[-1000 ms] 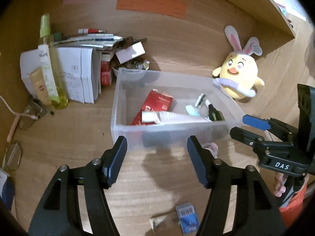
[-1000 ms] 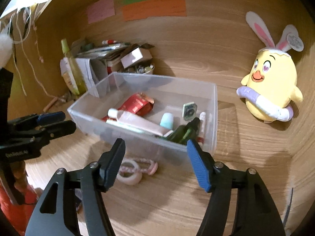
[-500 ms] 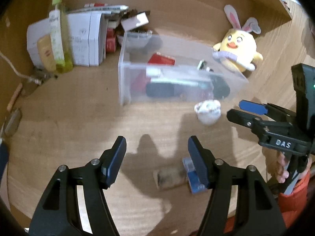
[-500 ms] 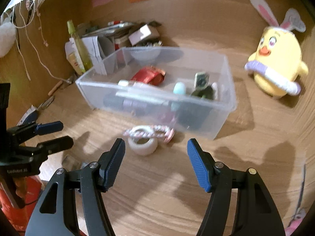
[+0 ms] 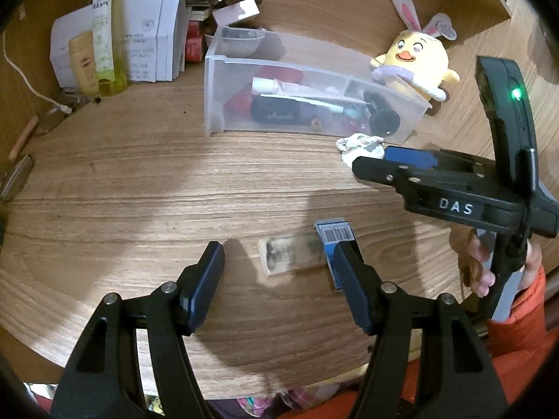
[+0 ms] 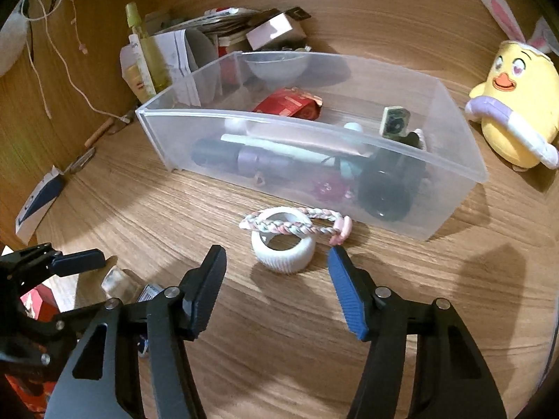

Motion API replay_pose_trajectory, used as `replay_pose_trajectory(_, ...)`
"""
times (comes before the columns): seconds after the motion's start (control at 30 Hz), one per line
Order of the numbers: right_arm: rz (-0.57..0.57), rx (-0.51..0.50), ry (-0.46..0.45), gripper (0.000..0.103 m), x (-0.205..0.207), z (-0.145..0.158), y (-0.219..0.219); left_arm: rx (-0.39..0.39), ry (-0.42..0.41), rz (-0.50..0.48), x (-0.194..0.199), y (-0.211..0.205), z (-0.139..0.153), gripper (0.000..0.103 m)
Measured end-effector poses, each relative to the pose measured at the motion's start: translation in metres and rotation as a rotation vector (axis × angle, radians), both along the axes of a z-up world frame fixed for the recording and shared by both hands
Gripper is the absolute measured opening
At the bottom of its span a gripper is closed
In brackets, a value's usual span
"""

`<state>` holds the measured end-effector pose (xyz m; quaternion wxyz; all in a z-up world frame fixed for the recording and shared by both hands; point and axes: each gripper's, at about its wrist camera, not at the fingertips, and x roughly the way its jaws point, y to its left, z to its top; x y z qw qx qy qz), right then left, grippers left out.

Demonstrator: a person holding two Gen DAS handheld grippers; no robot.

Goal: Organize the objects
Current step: 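Grasp the white tape roll with the right tool while the left tool reaches the tan box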

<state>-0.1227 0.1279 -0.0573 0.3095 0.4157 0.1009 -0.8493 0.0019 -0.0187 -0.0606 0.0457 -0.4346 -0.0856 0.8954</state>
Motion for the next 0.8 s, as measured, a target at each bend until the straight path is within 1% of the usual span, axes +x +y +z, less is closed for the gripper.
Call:
replay_pose_trajectory(0.13, 0.010, 0.008, 0.018, 0.057, -0.002, 0.001, -0.008, -0.011, 0.016, 0.041, 0.000, -0.004, -0.001, 0.065)
replay_pose_trajectory(0.2, 0.010, 0.014, 0.027, 0.054, -0.002, 0.001, -0.011, -0.015, 0.025, 0.052, 0.001, -0.006, -0.001, 0.062)
replay_pose_trajectory(0.27, 0.012, 0.021, 0.020, 0.038, -0.003, -0.001, -0.013, -0.021, 0.032, 0.056, 0.002, -0.005, -0.001, 0.054)
replay_pose_trajectory(0.3, 0.015, 0.020, 0.014, 0.035, -0.003, -0.001, -0.013, -0.011, 0.034, 0.050, 0.002, -0.005, -0.001, 0.052)
replay_pose_trajectory(0.37, 0.017, 0.020, 0.017, 0.035, -0.001, -0.001, -0.013, 0.008, 0.032, 0.041, 0.002, -0.005, -0.001, 0.041)
replay_pose_trajectory(0.47, 0.022, 0.009, 0.011, 0.035, 0.004, 0.000, -0.008, 0.017, 0.033, 0.024, 0.002, -0.003, 0.001, 0.030)
replay_pose_trajectory(0.53, 0.024, 0.001, 0.006, 0.035, 0.008, 0.001, -0.004, 0.009, 0.037, 0.019, 0.002, 0.000, 0.002, 0.027)
replay_pose_trajectory(0.73, 0.024, -0.019, 0.008, 0.035, 0.022, 0.008, 0.008, 0.029, 0.021, 0.001, 0.004, 0.000, 0.004, 0.027)
replay_pose_trajectory(0.8, 0.027, -0.022, 0.006, 0.035, 0.026, 0.009, 0.010, 0.017, 0.021, -0.002, 0.006, 0.001, 0.005, 0.028)
